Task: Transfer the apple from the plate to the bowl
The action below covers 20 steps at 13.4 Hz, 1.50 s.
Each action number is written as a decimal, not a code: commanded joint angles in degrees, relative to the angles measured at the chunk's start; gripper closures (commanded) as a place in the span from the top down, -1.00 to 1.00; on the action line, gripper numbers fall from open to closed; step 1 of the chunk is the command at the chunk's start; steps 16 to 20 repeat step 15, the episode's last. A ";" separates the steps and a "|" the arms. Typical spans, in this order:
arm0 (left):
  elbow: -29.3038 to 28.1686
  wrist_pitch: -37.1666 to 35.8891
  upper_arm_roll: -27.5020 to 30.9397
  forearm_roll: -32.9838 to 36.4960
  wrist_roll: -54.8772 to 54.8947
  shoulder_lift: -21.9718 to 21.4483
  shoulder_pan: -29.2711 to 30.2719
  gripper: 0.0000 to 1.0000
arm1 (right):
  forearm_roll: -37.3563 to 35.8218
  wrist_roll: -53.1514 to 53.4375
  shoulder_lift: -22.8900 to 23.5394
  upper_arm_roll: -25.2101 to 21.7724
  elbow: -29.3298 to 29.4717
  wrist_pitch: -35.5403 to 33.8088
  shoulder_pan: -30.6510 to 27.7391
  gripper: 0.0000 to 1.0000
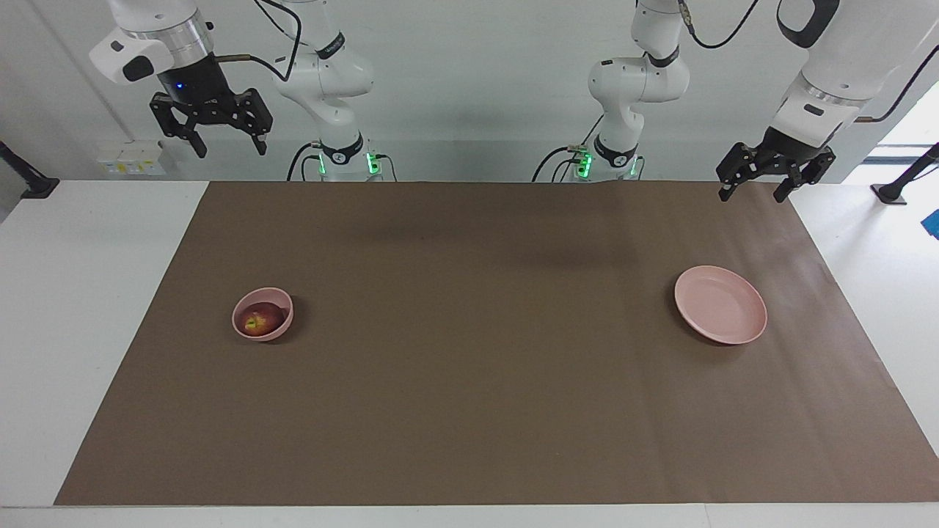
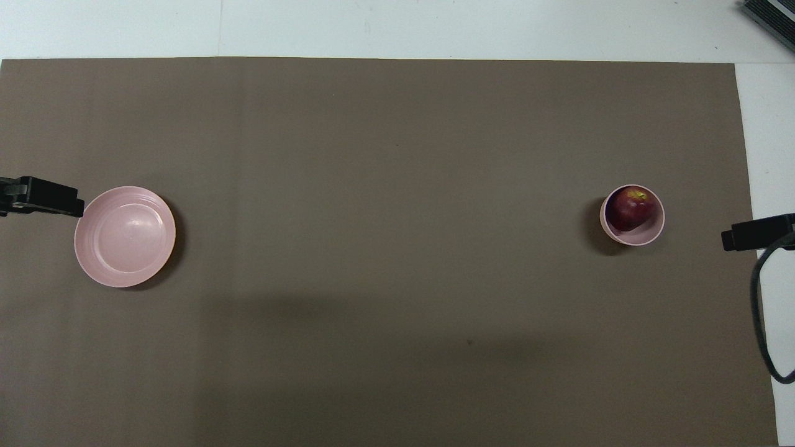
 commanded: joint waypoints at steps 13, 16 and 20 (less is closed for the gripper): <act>0.25 -1.15 -0.02 -0.78 0.05 -0.60 0.40 1.00 | 0.31 -1.61 -1.22 0.12 -2.13 1.14 -0.88 1.00; 0.25 -1.15 -0.02 -0.78 0.05 -0.60 0.40 1.00 | 0.31 -1.52 -1.22 0.12 -2.13 1.14 -0.71 1.00; 0.25 -1.15 -0.02 -0.78 0.05 -0.60 0.40 1.00 | 0.31 -1.52 -1.22 0.12 -2.13 1.14 -0.71 1.00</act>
